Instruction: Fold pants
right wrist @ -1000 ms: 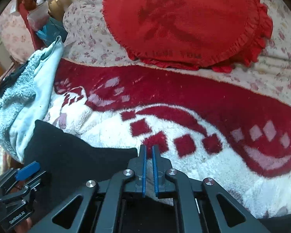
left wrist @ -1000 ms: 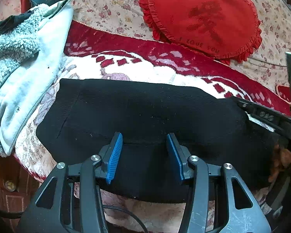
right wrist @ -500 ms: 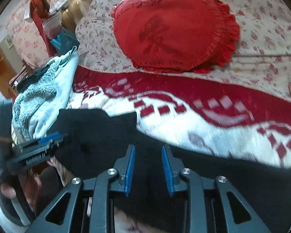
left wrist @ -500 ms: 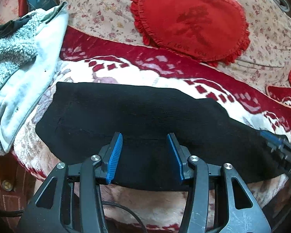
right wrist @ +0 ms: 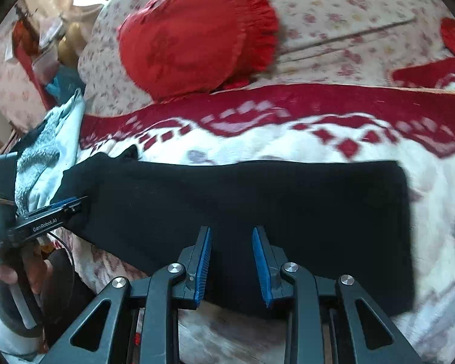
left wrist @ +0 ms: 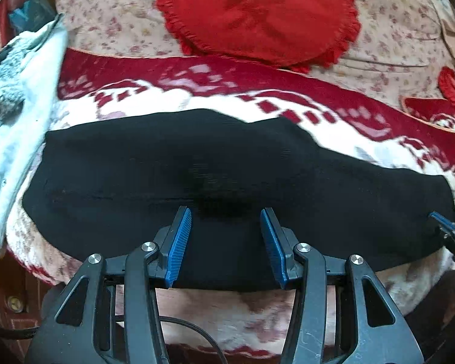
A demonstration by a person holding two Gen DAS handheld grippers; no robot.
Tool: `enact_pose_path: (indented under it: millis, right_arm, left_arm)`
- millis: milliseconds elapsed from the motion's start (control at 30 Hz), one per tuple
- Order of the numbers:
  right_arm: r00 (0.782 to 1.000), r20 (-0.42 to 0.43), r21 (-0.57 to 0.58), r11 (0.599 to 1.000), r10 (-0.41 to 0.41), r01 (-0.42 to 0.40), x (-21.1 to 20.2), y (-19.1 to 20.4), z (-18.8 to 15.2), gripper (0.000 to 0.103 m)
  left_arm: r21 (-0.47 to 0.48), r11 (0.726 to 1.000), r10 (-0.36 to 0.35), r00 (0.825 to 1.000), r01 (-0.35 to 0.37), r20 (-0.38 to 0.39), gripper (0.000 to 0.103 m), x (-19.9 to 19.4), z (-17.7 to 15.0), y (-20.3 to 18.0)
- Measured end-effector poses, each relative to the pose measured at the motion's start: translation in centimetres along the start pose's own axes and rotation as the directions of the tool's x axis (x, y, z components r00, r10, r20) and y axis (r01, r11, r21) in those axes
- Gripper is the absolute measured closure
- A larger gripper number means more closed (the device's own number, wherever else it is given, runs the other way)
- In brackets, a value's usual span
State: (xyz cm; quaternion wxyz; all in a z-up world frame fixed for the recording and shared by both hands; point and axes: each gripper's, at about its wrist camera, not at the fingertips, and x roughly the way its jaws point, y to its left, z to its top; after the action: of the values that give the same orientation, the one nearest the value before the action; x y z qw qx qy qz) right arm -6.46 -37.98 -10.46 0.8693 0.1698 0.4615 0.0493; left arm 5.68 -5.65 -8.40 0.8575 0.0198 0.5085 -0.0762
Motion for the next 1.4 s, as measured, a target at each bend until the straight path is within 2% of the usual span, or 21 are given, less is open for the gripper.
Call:
enact_pose_path:
  millis: [33, 100, 200, 267, 367, 500, 567, 667, 833, 1067, 1200, 1300, 1400]
  right_arm:
    - [0.999, -0.005, 0.015, 0.999, -0.046, 0.046, -0.5, -1.1, -0.4, 0.076]
    - [0.997, -0.009, 0.049, 0.995, -0.081, 0.082, -1.4, -3.1, -0.9, 0.076]
    - [1.0, 0.008, 0.152, 0.988, -0.028, 0.026, -3.2, -5.7, -1.8, 0.076]
    - [0.999, 0.011, 0.183, 0.982, -0.048, 0.045, -4.2, -6.4, -2.2, 0.076]
    - [0.998, 0.019, 0.191, 0.98, -0.066, 0.061, -5.2, -6.7, -2.7, 0.075]
    - [0.993, 0.03, 0.22, 0.97, -0.116, 0.106, -5.9, -7.7, -2.9, 0.064]
    - [0.994, 0.04, 0.252, 0.964, -0.101, 0.087, -5.8, -8.5, -3.0, 0.061]
    - [0.997, 0.035, 0.271, 0.961, -0.07, 0.058, -5.0, -9.0, -3.2, 0.06]
    - [0.999, 0.014, 0.277, 0.96, -0.039, 0.034, -3.8, -9.2, -3.3, 0.058]
    - [1.0, 0.016, 0.286, 0.958, 0.002, -0.006, -3.3, -9.7, -3.3, 0.057]
    - [1.0, 0.016, 0.305, 0.952, 0.018, -0.022, -2.9, -10.1, -3.1, 0.056]
    - [1.0, 0.014, 0.306, 0.952, 0.02, -0.023, -2.7, -10.2, -3.0, 0.056]
    - [1.0, 0.017, 0.296, 0.955, 0.017, -0.021, -2.5, -10.2, -2.6, 0.06]
  left_arm:
    - [0.005, 1.0, -0.013, 1.0, 0.013, 0.002, 0.056, -0.2, 0.1, -0.5]
    - [0.033, 0.999, -0.034, 0.999, 0.034, 0.004, 0.056, -0.3, 0.5, -1.9]
    - [0.088, 0.994, -0.07, 0.997, 0.071, -0.013, 0.056, 0.0, 1.0, -4.6]
    - [0.11, 0.986, -0.123, 0.991, 0.127, -0.044, 0.056, 0.3, 1.4, -6.6]
    - [0.159, 0.962, -0.209, 0.973, 0.222, -0.092, 0.056, 0.8, 2.2, -10.5]
    - [0.261, 0.931, -0.24, 0.967, 0.255, -0.089, 0.056, 0.6, 2.9, -15.3]
    - [0.314, 0.91, -0.252, 0.963, 0.271, -0.1, 0.056, 0.8, 3.1, -17.8]
    - [0.378, 0.865, -0.295, 0.944, 0.329, -0.146, 0.056, 1.3, 3.4, -21.4]
    - [0.444, 0.819, -0.309, 0.931, 0.363, -0.193, 0.056, 2.4, 3.8, -26.7]
    - [0.48, 0.784, -0.321, 0.919, 0.394, -0.23, 0.056, 3.7, 4.6, -31.1]
    - [0.51, 0.768, -0.298, 0.921, 0.387, -0.251, 0.056, 5.0, 4.3, -33.2]
    - [0.508, 0.758, -0.31, 0.911, 0.409, -0.272, 0.056, 5.7, 4.1, -33.8]
    - [0.523, 0.752, -0.308, 0.915, 0.402, -0.26, 0.057, 6.4, 3.7, -34.2]
